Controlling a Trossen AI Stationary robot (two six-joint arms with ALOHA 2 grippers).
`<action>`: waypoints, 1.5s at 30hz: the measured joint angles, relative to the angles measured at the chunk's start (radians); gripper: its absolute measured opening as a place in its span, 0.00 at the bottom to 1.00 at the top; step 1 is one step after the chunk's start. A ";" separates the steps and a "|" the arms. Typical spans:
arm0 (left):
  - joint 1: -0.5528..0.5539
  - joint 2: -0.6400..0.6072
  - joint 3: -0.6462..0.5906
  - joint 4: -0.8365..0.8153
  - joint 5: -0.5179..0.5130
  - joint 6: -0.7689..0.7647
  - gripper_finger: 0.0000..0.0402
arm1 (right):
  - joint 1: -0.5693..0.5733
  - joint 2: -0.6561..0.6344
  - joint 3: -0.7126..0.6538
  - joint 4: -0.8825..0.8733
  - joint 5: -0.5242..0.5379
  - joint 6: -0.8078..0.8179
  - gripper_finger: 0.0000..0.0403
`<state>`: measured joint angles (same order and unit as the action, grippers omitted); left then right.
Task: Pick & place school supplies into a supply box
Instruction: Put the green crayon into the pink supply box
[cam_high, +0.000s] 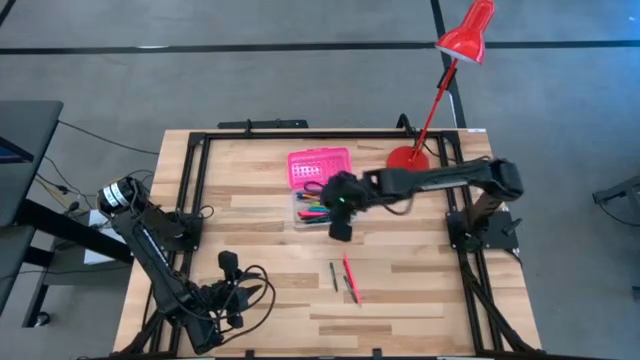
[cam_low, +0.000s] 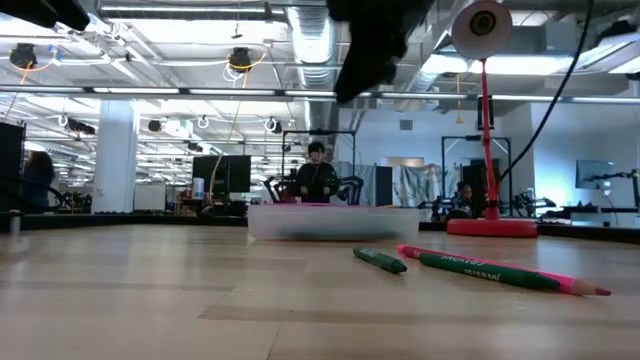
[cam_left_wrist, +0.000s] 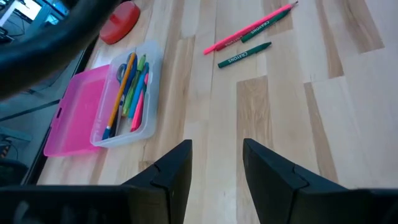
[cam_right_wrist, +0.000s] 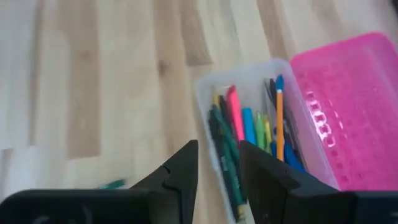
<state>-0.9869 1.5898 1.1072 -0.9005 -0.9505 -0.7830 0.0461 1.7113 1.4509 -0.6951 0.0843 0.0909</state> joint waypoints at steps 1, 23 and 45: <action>0.000 0.000 0.000 0.000 -0.001 -0.003 0.35 | 0.031 -0.018 0.000 -0.007 0.027 0.009 0.27; 0.040 0.000 0.000 0.083 -0.098 0.081 0.35 | 0.614 -0.073 -0.155 -0.139 0.528 0.285 0.27; 0.175 0.000 0.000 0.247 -0.027 0.347 0.35 | 0.843 -0.221 -0.509 0.555 0.706 0.171 0.27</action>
<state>-0.8114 1.5898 1.1072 -0.6536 -0.9779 -0.4364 0.8892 1.4903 0.9421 -0.1398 0.7906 0.2620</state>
